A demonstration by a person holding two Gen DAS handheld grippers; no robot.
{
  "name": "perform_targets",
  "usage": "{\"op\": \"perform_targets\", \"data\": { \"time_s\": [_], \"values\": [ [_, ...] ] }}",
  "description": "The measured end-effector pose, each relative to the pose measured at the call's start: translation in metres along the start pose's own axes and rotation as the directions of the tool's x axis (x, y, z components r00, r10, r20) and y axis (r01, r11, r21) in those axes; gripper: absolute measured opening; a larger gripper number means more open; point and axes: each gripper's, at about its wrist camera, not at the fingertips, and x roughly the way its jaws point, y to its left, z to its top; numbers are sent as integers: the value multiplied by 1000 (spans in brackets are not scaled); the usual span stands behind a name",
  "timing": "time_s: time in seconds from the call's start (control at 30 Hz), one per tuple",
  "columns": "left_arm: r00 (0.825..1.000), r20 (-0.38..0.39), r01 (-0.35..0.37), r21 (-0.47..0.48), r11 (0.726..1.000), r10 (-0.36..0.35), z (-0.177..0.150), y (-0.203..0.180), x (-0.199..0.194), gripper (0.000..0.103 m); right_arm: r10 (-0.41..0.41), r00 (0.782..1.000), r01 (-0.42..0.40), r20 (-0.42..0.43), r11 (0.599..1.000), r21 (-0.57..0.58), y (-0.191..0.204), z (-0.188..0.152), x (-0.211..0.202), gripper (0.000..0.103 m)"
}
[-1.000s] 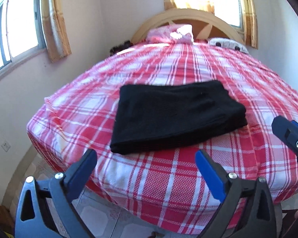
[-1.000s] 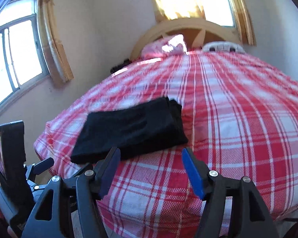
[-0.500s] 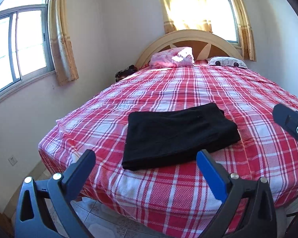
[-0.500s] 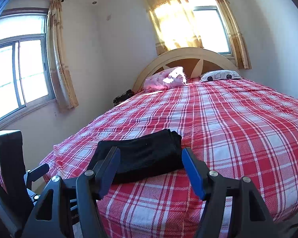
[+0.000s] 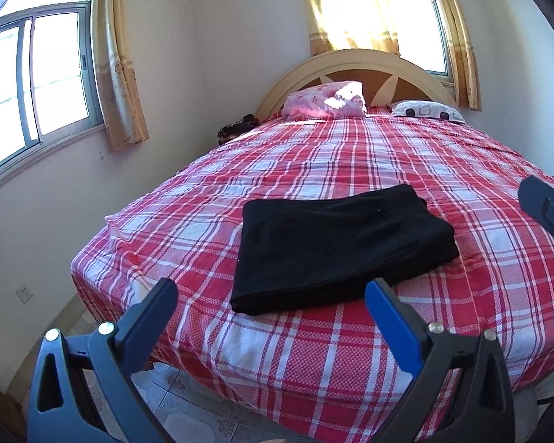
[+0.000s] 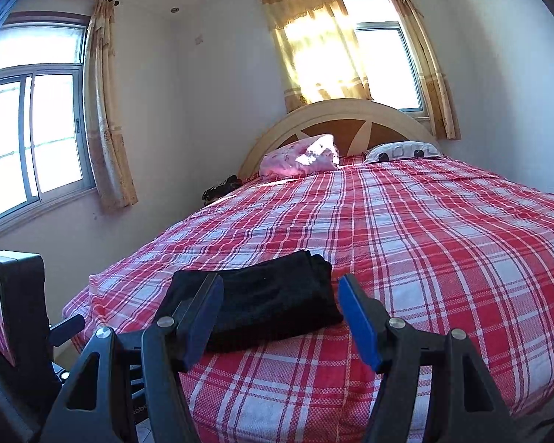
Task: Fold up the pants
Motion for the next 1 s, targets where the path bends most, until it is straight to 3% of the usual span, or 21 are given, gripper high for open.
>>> {"op": "perform_targets", "data": {
  "time_s": [1.0],
  "values": [
    [1000, -15, -1, 0, 1000, 1, -1, -2, 2, 103, 3, 999, -3, -35, 1000, 9, -3, -5, 9, 67]
  ]
}}
